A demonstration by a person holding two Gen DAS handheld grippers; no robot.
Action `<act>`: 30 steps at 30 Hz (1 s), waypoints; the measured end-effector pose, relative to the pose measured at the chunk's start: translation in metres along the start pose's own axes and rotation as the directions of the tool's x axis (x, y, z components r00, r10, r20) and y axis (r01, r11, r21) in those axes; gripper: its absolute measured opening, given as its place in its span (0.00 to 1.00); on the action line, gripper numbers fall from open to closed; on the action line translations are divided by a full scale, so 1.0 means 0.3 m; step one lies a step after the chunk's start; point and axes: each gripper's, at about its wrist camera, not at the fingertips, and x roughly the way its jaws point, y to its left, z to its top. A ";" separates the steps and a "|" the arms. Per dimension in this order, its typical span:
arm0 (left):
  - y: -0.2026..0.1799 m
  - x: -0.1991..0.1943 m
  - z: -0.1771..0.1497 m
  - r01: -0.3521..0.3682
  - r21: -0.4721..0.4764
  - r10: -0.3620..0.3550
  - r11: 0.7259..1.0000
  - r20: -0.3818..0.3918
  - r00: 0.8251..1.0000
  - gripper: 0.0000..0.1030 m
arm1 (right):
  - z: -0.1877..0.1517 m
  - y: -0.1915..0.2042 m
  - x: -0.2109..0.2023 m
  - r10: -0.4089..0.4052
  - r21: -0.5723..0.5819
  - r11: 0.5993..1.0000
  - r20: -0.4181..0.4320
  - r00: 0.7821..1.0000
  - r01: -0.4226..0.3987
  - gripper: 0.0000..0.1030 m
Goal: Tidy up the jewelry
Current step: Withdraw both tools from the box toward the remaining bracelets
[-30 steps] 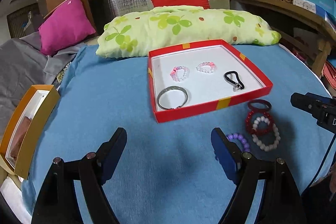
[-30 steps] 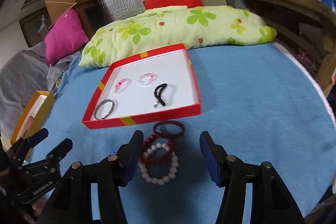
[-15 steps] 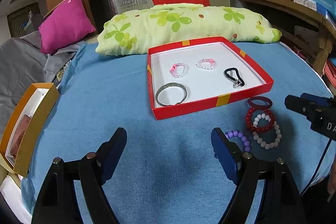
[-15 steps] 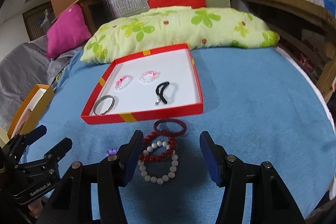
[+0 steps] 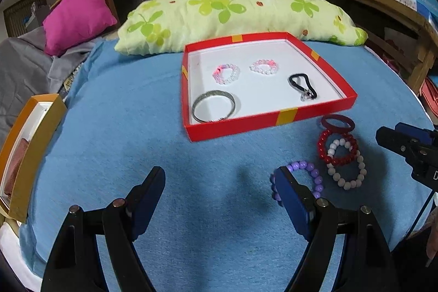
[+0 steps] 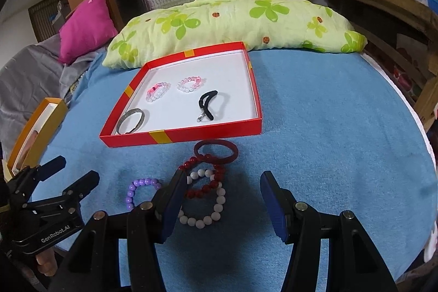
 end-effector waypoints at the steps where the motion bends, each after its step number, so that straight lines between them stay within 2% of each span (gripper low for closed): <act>1: -0.004 0.003 -0.001 0.003 0.003 -0.003 1.000 -0.005 1.000 0.80 | 0.001 -0.001 0.001 0.000 -0.001 1.000 -0.002 1.000 0.000 0.57; 16: -0.036 0.033 -0.008 0.020 0.028 -0.019 0.999 -0.036 0.999 0.80 | -0.007 -0.018 0.019 0.005 -0.004 1.000 -0.031 0.999 -0.005 0.56; 30: -0.045 0.052 -0.017 0.019 0.036 -0.017 0.999 -0.058 0.998 0.80 | -0.008 -0.091 0.026 0.005 0.072 0.997 -0.054 0.999 -0.001 0.55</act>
